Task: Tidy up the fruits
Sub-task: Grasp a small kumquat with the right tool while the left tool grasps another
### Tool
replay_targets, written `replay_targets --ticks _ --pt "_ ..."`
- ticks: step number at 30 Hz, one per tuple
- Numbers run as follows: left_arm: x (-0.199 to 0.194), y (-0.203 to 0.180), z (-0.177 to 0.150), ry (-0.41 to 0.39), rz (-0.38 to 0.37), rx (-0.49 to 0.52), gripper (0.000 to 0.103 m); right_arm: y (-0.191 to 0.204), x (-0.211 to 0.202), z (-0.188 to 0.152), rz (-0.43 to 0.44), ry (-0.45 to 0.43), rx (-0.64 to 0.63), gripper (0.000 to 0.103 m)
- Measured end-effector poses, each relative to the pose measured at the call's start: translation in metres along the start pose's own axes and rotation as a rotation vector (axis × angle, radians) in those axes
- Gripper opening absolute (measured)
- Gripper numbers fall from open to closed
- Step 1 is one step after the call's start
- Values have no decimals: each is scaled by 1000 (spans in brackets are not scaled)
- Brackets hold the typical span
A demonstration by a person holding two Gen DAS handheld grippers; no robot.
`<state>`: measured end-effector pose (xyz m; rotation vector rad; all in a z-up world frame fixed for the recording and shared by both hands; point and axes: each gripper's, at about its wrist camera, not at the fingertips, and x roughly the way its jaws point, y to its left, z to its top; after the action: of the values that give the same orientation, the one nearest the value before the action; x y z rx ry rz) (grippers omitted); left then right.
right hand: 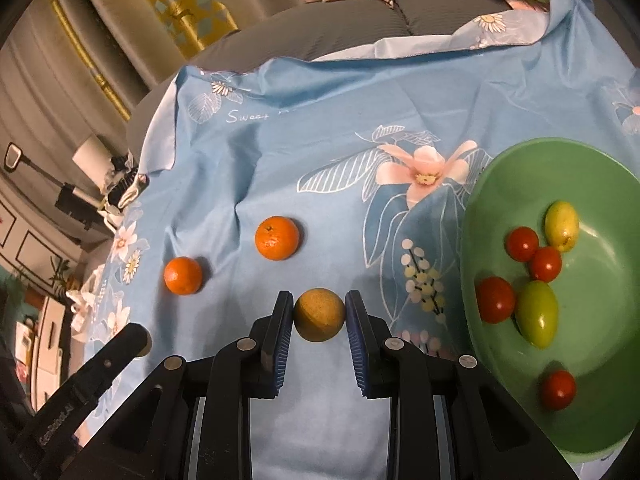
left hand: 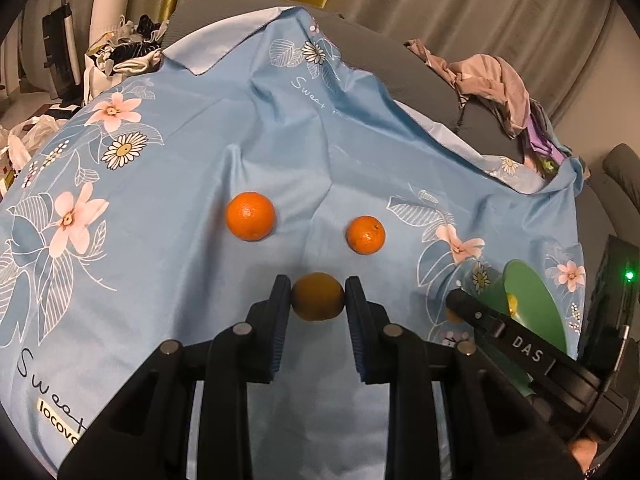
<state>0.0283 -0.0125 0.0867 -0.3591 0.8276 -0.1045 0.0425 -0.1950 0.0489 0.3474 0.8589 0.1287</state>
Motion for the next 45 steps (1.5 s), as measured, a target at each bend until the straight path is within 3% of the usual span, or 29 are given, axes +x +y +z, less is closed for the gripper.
replay_targets --ticks 33,45 --pt "0 -19 -8 2 -26 51 28 7 -8 -6 -35 -28 -48 29" --pt "-18 -37 -8 -54 -33 104 28 4 -32 -6 -35 -91 -45 29"
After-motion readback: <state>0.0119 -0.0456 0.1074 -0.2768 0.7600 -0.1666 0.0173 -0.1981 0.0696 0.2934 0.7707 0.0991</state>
